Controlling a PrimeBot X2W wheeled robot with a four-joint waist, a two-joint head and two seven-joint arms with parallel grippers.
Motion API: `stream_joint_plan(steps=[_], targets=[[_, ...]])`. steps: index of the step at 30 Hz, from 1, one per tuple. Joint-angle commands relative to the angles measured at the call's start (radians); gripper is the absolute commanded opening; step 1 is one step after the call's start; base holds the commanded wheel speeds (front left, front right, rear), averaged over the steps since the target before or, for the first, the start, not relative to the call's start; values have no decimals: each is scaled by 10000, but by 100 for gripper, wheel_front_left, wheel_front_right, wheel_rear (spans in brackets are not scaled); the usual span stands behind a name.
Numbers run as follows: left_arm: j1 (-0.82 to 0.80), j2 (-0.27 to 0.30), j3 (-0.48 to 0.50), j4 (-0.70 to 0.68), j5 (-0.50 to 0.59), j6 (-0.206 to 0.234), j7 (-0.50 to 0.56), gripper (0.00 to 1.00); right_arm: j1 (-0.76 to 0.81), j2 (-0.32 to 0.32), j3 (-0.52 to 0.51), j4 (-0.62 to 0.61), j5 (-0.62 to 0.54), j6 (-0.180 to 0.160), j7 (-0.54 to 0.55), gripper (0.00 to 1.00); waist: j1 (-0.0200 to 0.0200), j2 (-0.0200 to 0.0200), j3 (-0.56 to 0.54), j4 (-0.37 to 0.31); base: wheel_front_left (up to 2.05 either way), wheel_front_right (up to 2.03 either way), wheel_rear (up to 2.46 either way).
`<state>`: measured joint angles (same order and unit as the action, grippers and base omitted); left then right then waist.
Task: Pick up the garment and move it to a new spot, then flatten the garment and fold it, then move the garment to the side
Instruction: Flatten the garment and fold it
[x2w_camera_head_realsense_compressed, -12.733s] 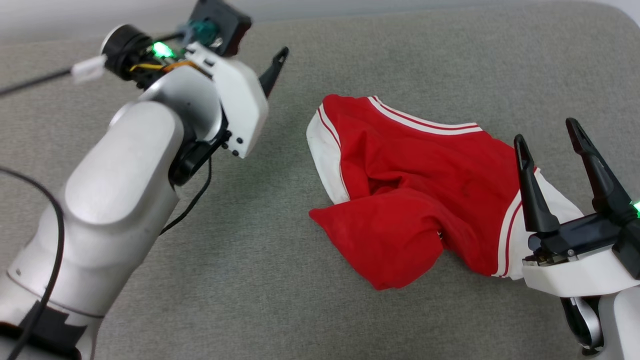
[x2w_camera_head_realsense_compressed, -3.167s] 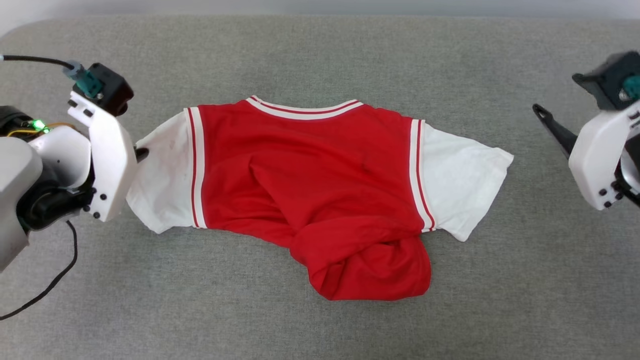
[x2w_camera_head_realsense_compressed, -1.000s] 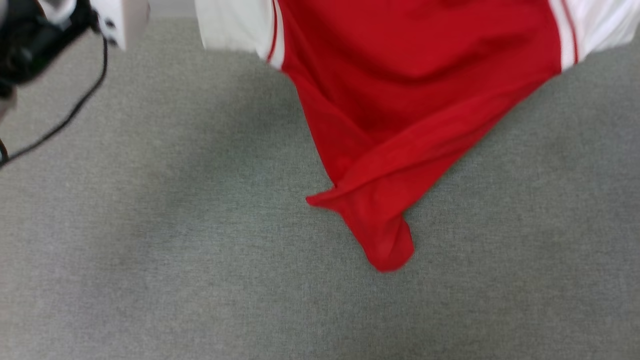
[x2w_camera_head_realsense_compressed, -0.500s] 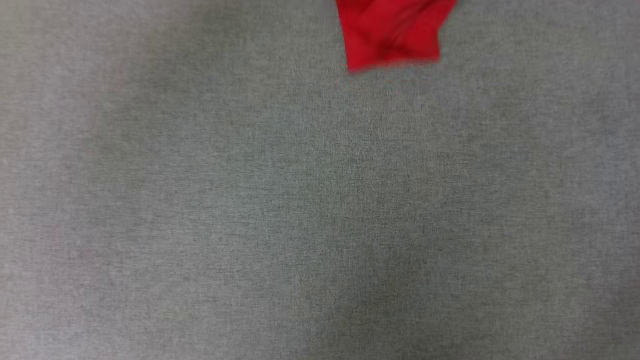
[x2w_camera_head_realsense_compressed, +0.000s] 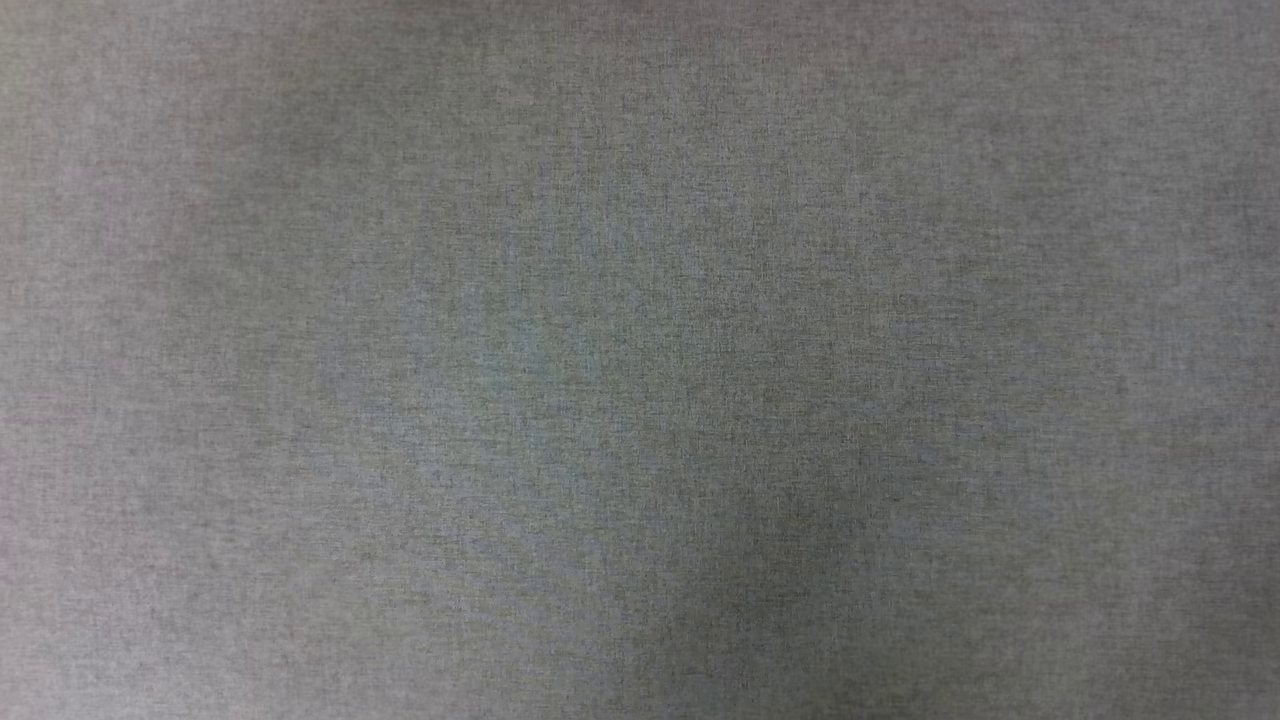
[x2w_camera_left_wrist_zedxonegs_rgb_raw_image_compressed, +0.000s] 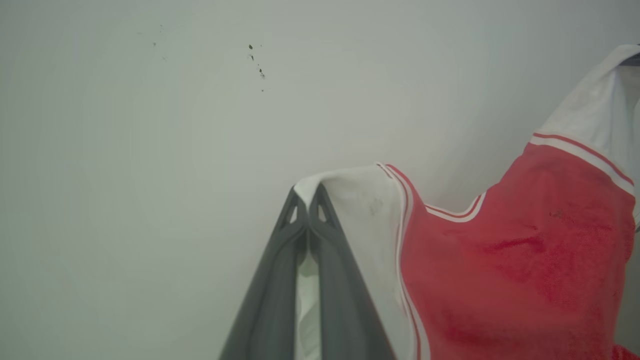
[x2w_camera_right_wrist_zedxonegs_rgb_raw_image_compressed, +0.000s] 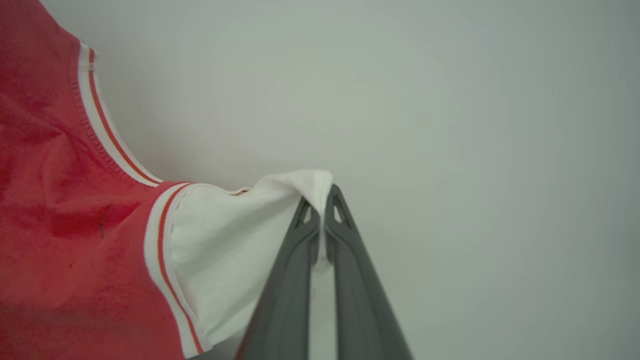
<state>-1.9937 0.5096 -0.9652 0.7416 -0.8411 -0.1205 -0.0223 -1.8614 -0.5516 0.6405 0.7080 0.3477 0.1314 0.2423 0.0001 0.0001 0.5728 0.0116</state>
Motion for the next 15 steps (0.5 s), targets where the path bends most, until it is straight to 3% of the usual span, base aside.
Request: stream_joint_plan(steps=[1,7,15], targets=[[402,-40,-102,88,-133,-23,-104,0,385,113,185,187,172,-14,-170,0,-1,-1,-4,9,0,0,0],[1992,-42,-558,398,-571,-76,-678,0,1904,619,862,827,826,-14,-1086,0,-1,-1,-345,-68,0,0,0],[5254,436,-1189,-30,-1344,-80,-1733,0,4470,850,2130,887,1919,-14,-2090,0,-1,-1,-1159,-190,0,0,0]])
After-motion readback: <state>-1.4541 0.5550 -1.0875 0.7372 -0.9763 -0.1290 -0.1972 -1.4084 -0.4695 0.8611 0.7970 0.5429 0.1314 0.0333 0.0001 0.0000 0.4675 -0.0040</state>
